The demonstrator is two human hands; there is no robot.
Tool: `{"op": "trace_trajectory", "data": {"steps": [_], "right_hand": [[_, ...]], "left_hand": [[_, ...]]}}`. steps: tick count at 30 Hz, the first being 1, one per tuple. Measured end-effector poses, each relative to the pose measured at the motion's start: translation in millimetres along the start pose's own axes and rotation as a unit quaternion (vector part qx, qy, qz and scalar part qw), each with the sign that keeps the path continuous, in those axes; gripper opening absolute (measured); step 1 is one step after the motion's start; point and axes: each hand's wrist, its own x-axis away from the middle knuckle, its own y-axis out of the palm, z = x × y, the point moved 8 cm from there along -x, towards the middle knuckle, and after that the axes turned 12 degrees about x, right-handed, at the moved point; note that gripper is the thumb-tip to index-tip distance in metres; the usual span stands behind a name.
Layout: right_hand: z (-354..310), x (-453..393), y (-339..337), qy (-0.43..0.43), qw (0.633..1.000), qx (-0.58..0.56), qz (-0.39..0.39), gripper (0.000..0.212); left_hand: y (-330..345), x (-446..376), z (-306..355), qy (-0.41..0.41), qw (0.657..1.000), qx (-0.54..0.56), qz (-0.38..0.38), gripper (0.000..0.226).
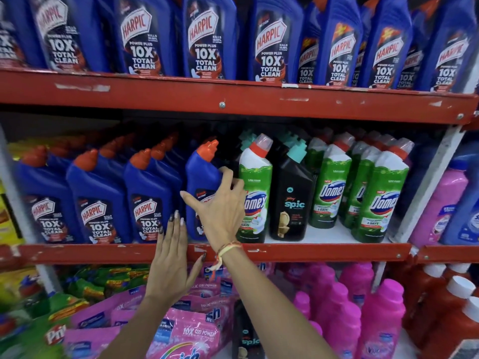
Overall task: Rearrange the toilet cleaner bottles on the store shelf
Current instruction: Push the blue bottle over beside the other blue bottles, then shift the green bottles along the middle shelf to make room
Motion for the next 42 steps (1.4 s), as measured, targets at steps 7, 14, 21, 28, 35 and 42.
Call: {"op": "trace_trajectory", "data": {"steps": [7,14,21,28,35,42], "right_hand": [[-1,3,26,0.022,0.998,0.058,-0.015,0.090],[1,5,40,0.031,0.996,0.081,-0.015,0.092],[-3,4,35,0.006,0.985,0.164,0.059,0.099],[-22,6,3,-0.109,0.977,0.139,0.121,0.082],[34,-11,-46,0.019,0.978,0.110,0.177,0.085],[77,-13,-19,0.145,0.989,0.011,0.008,0.094]], "left_hand": [[3,1,-3,0.008,1.000,0.012,0.010,0.092],[3,1,-2,0.022,1.000,0.011,0.018,0.093],[3,1,-4,0.020,1.000,0.008,0.010,0.088],[-1,2,-2,0.017,0.999,0.023,0.018,0.087],[-1,3,0,-0.011,1.000,0.029,0.003,0.084],[-1,3,0,-0.014,1.000,0.028,-0.002,0.084]]}}
